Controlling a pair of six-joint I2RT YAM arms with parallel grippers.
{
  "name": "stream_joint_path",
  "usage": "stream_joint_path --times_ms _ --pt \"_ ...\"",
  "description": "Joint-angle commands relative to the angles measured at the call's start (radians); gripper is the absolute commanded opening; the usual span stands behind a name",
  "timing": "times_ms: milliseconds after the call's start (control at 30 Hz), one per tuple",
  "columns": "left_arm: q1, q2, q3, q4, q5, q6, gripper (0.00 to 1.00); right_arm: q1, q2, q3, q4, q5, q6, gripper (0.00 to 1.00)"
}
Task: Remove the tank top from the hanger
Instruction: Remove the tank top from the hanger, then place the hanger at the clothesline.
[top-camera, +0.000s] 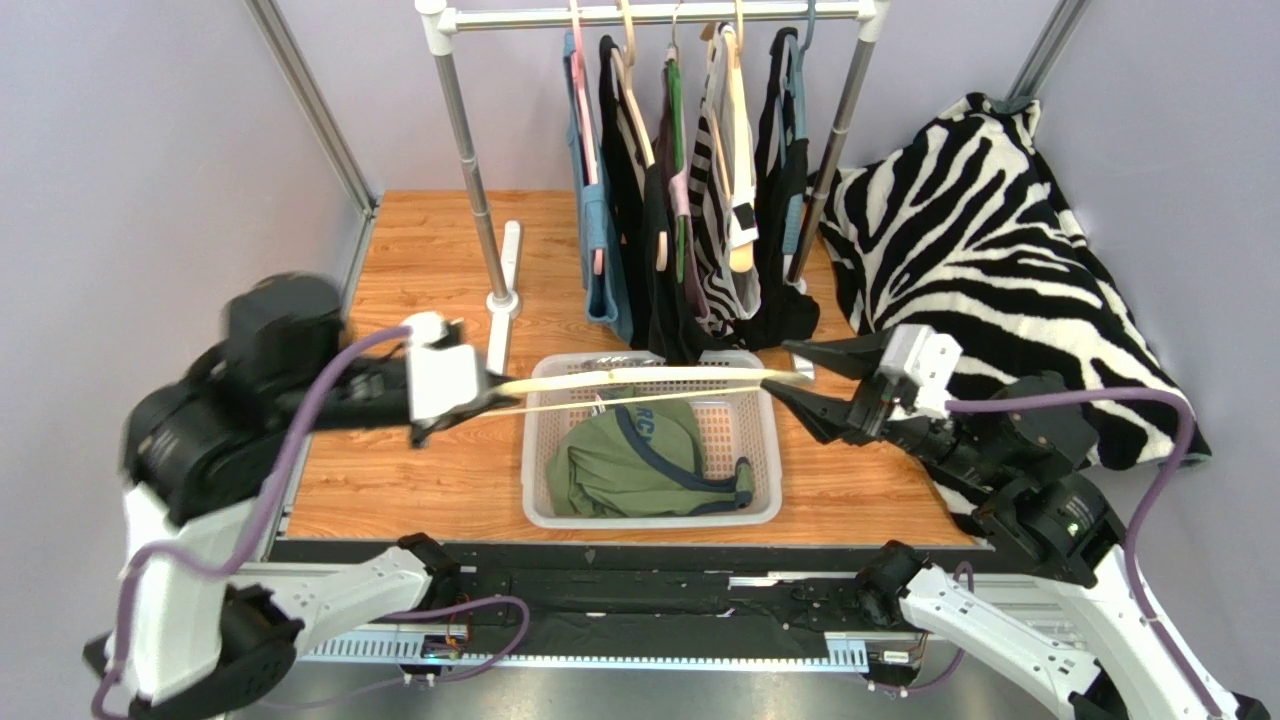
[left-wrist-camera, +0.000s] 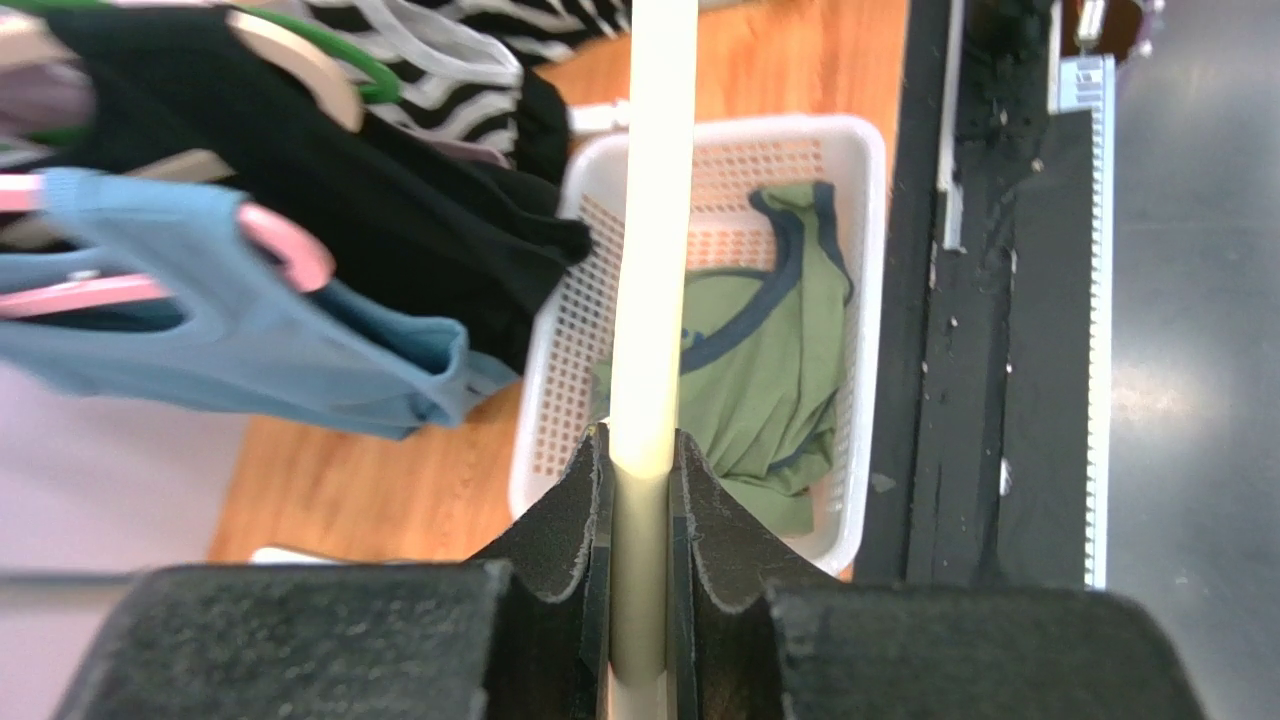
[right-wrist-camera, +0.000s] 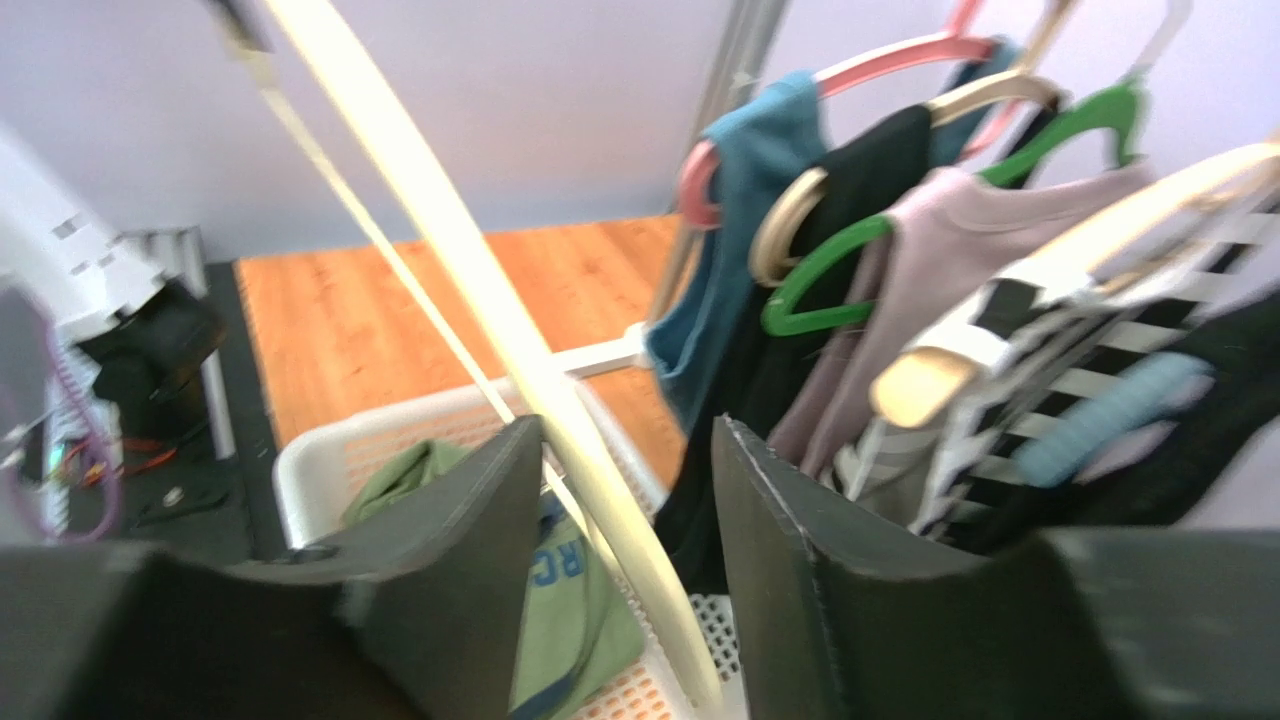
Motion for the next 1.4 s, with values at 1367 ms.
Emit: stream_joint_path --times_ms 1367 --pt "0.365 0.100 0.073 0.172 -0.607 -0.623 0.00 -0.008 0.011 0.016 0.035 0.435 0.138 0.51"
